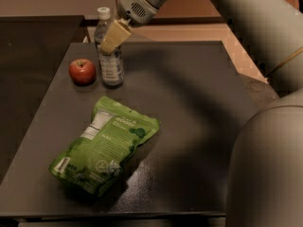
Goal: Move blue plastic bottle near apple
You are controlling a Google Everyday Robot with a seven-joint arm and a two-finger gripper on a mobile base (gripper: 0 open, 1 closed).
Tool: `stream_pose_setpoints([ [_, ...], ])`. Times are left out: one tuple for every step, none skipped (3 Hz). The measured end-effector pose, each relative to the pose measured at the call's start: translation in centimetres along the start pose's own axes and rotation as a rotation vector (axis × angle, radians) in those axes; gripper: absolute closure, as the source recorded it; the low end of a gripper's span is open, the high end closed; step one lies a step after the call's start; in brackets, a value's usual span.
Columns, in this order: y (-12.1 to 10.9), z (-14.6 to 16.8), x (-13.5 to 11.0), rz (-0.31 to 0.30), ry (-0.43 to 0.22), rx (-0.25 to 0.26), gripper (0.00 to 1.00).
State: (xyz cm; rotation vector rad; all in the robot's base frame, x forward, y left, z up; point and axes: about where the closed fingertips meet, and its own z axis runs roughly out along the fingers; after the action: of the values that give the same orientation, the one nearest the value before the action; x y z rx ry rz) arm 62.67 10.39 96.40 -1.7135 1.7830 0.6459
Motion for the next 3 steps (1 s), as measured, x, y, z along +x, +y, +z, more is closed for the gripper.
stream_pose_setpoints([
  [0.0,1.2,-0.7,-0.005,-0.003,-0.009,1.00],
  [0.0,2.0,-0.7,-0.006,0.005,-0.009,0.82],
  [0.0,2.6,-0.3,0.000,0.006,-0.009,0.58],
])
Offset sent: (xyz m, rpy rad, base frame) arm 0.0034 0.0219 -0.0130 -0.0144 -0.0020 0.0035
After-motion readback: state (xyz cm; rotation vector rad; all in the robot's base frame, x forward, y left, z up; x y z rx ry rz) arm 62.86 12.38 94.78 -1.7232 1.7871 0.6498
